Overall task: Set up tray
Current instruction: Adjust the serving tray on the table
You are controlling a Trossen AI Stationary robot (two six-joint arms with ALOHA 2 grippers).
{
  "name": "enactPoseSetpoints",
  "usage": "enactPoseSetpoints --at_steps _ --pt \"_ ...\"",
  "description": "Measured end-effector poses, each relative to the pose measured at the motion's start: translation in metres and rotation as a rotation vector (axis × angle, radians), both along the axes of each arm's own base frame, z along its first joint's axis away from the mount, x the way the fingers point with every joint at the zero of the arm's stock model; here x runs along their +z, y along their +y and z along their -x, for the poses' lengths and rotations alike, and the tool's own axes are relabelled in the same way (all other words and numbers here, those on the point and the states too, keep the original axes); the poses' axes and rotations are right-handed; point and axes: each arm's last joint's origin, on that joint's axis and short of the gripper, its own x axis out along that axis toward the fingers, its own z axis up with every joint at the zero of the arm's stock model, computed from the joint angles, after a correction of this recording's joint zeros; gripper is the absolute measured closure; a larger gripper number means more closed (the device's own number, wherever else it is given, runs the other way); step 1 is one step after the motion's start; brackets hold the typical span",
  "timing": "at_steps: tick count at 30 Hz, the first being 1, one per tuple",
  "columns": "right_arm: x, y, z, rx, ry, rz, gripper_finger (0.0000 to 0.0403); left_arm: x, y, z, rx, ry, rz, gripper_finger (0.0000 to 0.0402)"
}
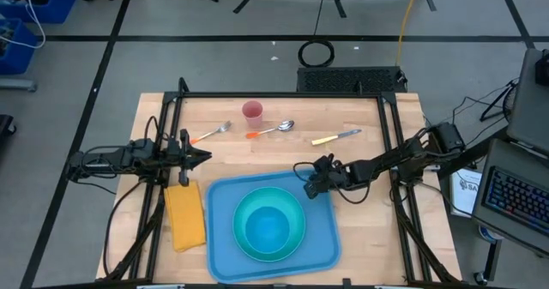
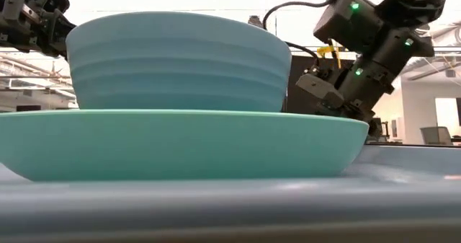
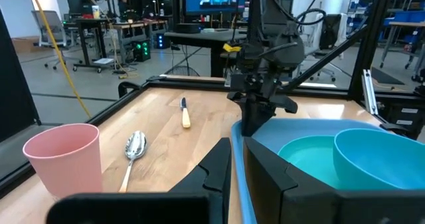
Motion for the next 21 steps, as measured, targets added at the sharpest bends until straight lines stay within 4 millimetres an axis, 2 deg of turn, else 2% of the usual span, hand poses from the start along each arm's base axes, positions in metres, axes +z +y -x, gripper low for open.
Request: enactPoseSetpoints --at_steps 11,21 --pt "-0.002 0.014 0.005 -0.111 -0.111 0.005 0.0400 0.000 0.000 0.000 0.000 0.000 0.000 0.0355" --pt "-0.002 0.016 0.007 -0.220 -0.154 -0.027 0.0402 0.000 0.000 0.000 0.000 0.000 0.000 0.0355"
